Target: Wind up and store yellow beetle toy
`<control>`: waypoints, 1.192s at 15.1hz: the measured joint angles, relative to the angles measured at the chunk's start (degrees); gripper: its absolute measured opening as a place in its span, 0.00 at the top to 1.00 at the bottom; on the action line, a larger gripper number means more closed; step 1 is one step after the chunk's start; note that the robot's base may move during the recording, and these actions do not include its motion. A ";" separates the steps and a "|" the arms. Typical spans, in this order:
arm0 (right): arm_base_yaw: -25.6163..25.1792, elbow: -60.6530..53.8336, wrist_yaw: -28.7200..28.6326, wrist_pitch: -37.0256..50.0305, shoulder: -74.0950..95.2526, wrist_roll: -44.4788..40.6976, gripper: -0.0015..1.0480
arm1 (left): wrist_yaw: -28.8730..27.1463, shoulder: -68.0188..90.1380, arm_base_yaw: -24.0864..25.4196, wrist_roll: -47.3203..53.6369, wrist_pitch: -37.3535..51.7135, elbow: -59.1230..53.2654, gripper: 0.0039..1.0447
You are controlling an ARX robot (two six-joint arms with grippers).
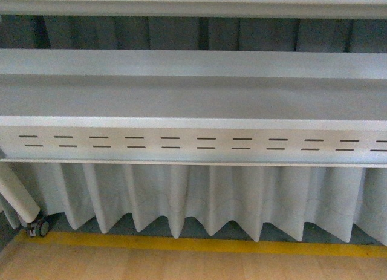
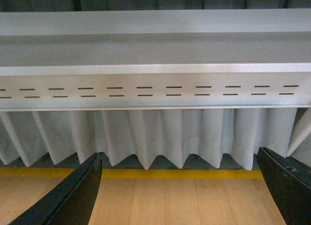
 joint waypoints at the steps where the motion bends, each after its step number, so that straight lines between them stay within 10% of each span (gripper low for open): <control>1: 0.00 0.00 0.00 0.02 0.00 0.00 0.06 | 0.00 0.00 0.00 0.00 0.02 -0.02 0.06; 18: 0.00 0.00 0.00 0.00 0.00 0.00 0.06 | 0.00 0.00 0.00 0.00 0.02 -0.02 0.06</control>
